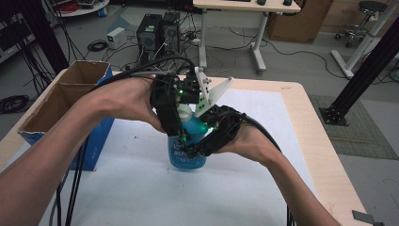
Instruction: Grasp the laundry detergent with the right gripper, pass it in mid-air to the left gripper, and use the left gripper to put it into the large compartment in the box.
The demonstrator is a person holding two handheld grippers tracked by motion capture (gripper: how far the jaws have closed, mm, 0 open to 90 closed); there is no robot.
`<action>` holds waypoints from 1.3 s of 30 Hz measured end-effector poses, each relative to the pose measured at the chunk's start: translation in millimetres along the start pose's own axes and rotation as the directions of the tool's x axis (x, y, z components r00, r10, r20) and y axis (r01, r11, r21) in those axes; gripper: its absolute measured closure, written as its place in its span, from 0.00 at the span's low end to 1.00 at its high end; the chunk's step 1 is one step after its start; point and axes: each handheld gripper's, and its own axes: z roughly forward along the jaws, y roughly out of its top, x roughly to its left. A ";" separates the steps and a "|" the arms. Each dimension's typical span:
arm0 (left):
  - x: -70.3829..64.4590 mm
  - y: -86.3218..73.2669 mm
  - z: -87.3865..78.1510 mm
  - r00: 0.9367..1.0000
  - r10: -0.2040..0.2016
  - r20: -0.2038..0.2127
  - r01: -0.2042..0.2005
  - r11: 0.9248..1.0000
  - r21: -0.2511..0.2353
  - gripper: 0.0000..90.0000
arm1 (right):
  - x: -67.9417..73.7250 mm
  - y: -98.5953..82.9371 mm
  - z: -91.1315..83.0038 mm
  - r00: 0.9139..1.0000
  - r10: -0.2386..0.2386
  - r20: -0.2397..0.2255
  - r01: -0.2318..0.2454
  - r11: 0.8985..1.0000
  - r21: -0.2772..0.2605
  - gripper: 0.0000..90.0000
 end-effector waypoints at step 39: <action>27.6 -41.9 -119.9 0.944 -0.293 -0.152 0.302 0.953 0.036 0.42 | 8.1 -63.2 -95.6 0.955 0.140 0.261 -0.190 0.966 0.177 0.23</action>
